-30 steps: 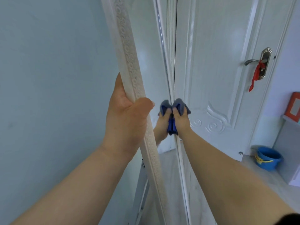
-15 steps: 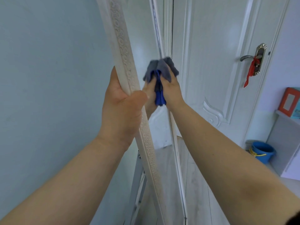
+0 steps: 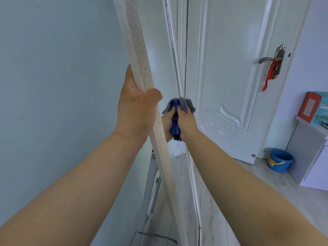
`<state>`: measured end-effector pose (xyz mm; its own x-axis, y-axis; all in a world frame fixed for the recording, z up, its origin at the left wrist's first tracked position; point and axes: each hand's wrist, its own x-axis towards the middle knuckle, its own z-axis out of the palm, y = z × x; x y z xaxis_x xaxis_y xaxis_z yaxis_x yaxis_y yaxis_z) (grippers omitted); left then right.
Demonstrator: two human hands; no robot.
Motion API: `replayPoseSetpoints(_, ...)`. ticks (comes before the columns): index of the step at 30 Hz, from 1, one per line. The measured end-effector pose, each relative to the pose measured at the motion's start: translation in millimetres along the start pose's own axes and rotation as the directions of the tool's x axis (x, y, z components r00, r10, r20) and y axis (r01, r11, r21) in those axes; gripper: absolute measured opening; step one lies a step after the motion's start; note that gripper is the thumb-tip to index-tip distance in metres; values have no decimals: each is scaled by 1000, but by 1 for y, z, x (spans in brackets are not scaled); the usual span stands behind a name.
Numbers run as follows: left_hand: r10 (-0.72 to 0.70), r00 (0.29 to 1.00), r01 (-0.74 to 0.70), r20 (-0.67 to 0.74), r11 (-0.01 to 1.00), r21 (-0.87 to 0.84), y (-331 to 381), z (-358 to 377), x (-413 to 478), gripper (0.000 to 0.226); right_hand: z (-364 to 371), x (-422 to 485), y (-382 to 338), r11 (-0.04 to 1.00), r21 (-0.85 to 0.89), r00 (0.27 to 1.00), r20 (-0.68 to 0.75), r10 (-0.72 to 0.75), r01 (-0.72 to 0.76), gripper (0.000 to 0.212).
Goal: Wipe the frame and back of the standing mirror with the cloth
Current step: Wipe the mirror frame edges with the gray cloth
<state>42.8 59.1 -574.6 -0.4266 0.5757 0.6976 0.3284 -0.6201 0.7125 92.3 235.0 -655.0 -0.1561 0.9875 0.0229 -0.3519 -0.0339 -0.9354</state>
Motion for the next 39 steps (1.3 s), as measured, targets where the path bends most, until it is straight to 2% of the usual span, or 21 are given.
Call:
replayPoseSetpoints(2,-2,1000,2,-2,1000,0,-1,0,0,43,11,-17,-25,997,32,994,89,-70,68,20)
replayPoseSetpoints(4,-6,1000,6,6,1000,-6,-2,0,1,43,17,-43,-47,984,-23,966,193,-172,179,13)
replayPoseSetpoints(6,-6,1000,7,19,1000,-20,-2,0,0,37,19,-73,-62,962,-78,932,279,-231,261,5)
replayPoseSetpoints(8,-7,1000,8,28,999,-43,0,1,-2,27,18,-96,-64,952,-39,894,359,-269,303,4)
replayPoseSetpoints(11,0,999,3,34,996,-90,1,2,-3,17,9,-125,-56,939,160,825,449,-344,304,30)
replayPoseSetpoints(13,-18,999,22,32,994,-111,3,2,-3,25,4,-139,-51,922,203,807,447,-387,330,37)
replayPoseSetpoints(16,-54,998,56,32,996,-76,4,2,-8,38,-2,-158,-44,870,70,776,423,-468,487,39)
replayPoseSetpoints(19,-127,991,130,43,988,-81,-2,-1,-20,56,-11,-167,-21,751,14,679,415,-605,660,41)
replayPoseSetpoints(21,-196,979,201,54,973,-111,-11,-1,-30,73,-20,-167,5,710,-14,646,427,-633,704,44)
replayPoseSetpoints(25,-225,972,231,75,969,-86,-24,2,-48,72,-50,-171,61,805,-23,742,404,-535,593,43)
replayPoseSetpoints(28,-239,963,249,121,966,-73,-36,2,-57,49,-85,-182,109,851,-134,824,361,-436,508,47)
replayPoseSetpoints(31,-181,977,172,115,981,90,-43,-2,-65,43,-107,-191,130,882,-205,878,330,-346,425,44)
replayPoseSetpoints(33,-148,984,126,99,973,195,-48,-4,-69,35,-102,-187,119,898,-168,881,331,-337,407,37)
replayPoseSetpoints(35,-152,985,136,81,975,176,-51,-3,-72,23,-87,-178,96,916,-96,883,320,-343,390,40)
replayPoseSetpoints(37,-175,984,169,44,979,113,-54,1,-75,13,-66,-167,69,862,-59,812,374,-448,503,38)
replayPoseSetpoints(39,-165,986,161,37,982,95,-54,4,-76,11,-48,-155,49,840,3,756,435,-489,542,41)
